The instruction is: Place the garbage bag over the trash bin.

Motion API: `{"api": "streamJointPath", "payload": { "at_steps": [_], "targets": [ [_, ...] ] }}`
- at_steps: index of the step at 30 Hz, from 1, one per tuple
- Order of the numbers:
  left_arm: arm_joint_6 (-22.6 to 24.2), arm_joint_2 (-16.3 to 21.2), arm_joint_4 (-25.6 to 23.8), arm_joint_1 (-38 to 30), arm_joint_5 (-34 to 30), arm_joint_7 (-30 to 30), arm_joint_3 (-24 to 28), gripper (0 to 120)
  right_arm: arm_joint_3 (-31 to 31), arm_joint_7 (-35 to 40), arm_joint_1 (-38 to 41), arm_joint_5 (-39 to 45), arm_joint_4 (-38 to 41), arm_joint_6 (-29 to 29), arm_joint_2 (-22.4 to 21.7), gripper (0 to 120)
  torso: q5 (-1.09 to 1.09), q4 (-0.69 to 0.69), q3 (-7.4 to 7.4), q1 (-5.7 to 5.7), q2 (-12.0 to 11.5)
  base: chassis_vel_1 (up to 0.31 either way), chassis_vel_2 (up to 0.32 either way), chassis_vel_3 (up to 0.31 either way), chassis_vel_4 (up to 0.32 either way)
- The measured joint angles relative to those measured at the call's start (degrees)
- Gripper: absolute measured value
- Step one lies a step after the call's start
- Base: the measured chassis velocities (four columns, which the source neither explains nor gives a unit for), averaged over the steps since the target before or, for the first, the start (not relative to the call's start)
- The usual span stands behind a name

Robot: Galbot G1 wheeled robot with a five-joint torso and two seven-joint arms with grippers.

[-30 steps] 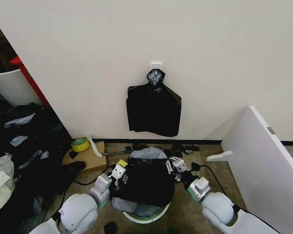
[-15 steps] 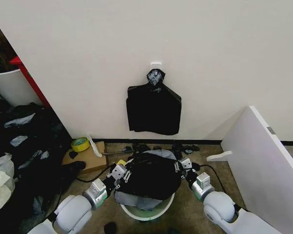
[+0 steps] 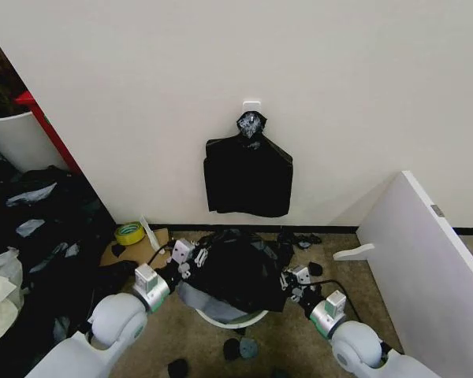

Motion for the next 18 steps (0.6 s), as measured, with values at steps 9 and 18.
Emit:
{"api": "streamJointPath", "payload": {
  "at_steps": [9, 18],
  "targets": [
    [1.58, -0.47, 0.58, -1.38, -1.66, 0.56, -1.81, 5, 1.13, 2.43, 0.99, -9.31, -5.02, 7.92, 1.55, 27, -0.01, 0.00, 0.00, 0.00, 0.00, 0.000, 0.000, 0.000, 0.000],
    [1.44, -1.57, 1.66, -1.78, -1.21, -0.60, -1.63, 5, 0.90, 2.08, 0.16, 2.32, -0.76, 9.27, 0.38, 61, -0.02, -0.01, 0.00, 0.00, 0.00, 0.000, 0.000, 0.000, 0.000]
  ]
}}
